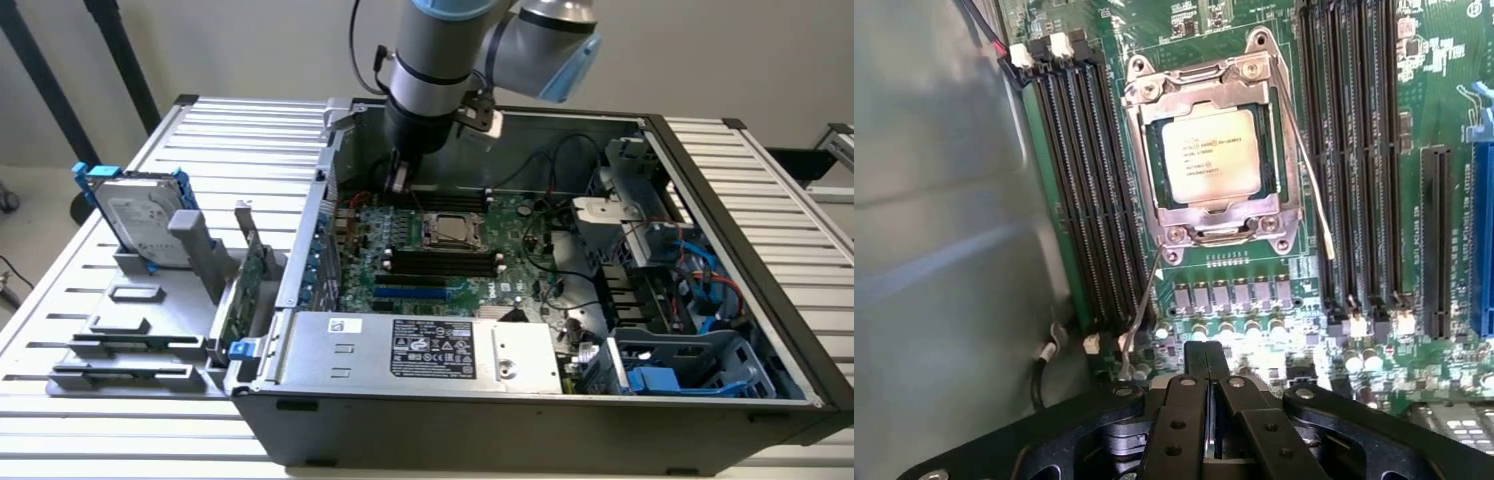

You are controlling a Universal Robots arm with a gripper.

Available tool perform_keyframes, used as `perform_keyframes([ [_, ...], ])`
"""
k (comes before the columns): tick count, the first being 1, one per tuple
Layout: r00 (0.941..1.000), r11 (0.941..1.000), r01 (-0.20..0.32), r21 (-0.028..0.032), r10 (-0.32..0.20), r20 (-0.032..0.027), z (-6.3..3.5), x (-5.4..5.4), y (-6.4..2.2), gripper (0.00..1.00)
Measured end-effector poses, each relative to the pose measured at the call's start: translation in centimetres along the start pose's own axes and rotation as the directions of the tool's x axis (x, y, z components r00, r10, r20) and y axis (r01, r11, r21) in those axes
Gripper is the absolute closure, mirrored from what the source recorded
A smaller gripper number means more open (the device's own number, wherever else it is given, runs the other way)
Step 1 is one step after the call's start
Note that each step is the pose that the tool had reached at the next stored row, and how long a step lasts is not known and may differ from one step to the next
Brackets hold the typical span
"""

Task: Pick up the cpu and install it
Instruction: 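Install the first cpu locking lever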

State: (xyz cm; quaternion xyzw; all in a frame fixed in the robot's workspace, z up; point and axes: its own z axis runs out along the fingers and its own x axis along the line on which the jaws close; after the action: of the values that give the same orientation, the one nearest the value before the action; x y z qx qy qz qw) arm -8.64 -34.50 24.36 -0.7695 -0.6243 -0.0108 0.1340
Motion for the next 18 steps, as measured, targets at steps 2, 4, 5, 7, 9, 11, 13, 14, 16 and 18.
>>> perform_keyframes([
  [2,0.9998,0.9999,-0.017,-0.0001,0.017,-0.0093,-0.03,0.00,-0.03,0.89],
  [4,0.9992,0.9994,-0.036,-0.0001,0.036,-0.0173,-0.05,0.00,-0.06,0.89],
  [5,0.9987,0.9990,-0.045,-0.0001,0.045,-0.0215,-0.05,0.00,-0.07,0.89],
  [7,0.9977,0.9981,-0.061,0.0025,0.062,-0.0286,-0.07,-0.01,-0.10,0.89],
  [9,0.9967,0.9973,-0.073,0.0063,0.074,-0.0344,-0.07,-0.03,-0.16,0.89],
  [11,0.9955,0.9963,-0.086,0.0115,0.086,-0.0408,-0.07,-0.04,-0.23,0.89],
  [13,0.9940,0.9950,-0.098,0.0164,0.099,-0.0476,-0.08,-0.05,-0.30,0.89],
  [14,0.9931,0.9943,-0.105,0.0188,0.106,-0.0510,-0.08,-0.06,-0.33,0.89],
  [16,0.9911,0.9926,-0.119,0.0237,0.120,-0.0568,-0.08,-0.07,-0.38,0.89],
  [18,0.9892,0.9909,-0.131,0.0293,0.133,-0.0618,-0.07,-0.09,-0.44,0.89],
])
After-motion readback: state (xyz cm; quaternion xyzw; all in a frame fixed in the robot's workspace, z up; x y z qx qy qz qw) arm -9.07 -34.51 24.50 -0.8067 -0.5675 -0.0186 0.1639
